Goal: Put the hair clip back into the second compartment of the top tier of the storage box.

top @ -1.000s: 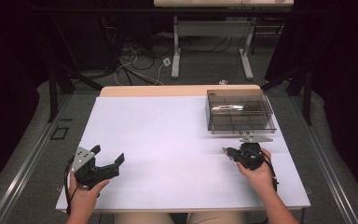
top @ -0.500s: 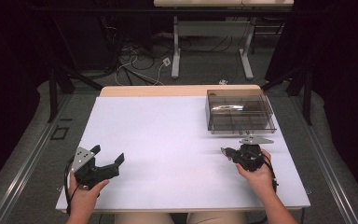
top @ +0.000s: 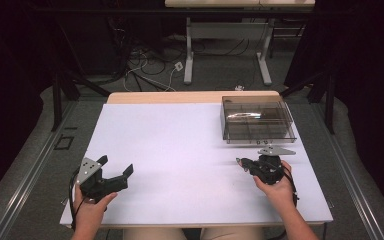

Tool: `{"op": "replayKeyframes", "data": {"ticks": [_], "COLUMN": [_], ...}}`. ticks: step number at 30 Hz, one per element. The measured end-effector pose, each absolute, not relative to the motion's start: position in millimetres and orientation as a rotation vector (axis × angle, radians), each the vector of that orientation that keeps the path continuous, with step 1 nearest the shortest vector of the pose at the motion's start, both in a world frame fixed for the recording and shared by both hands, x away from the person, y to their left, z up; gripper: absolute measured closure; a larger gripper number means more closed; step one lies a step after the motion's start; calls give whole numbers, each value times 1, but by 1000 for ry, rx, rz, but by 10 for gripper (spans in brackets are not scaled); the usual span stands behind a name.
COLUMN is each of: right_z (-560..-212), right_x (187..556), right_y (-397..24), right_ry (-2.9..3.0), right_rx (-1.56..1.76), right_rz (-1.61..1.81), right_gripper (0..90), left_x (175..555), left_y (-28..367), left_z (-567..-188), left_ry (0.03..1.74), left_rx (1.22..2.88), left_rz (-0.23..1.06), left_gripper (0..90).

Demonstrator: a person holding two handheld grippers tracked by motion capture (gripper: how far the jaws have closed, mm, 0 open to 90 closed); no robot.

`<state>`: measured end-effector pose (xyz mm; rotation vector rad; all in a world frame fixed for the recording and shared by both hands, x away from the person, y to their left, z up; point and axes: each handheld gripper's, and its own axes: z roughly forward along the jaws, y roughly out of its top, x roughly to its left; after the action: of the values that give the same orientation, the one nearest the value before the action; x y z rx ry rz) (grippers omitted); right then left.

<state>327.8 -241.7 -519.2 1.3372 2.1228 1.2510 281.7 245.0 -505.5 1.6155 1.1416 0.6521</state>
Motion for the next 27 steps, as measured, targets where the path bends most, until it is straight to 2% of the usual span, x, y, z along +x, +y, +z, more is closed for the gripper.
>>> {"op": "replayKeyframes", "data": {"ticks": [27], "right_z": [-505], "right_x": [319], "right_y": [-244], "right_ry": [2078], "right_rx": [1311], "right_rz": [1314], "right_gripper": [879], "left_x": [282], "left_y": [245], "left_z": [-505], "left_ry": [1142], "left_rx": [1616], "left_rz": [651], "left_gripper": [32]}}
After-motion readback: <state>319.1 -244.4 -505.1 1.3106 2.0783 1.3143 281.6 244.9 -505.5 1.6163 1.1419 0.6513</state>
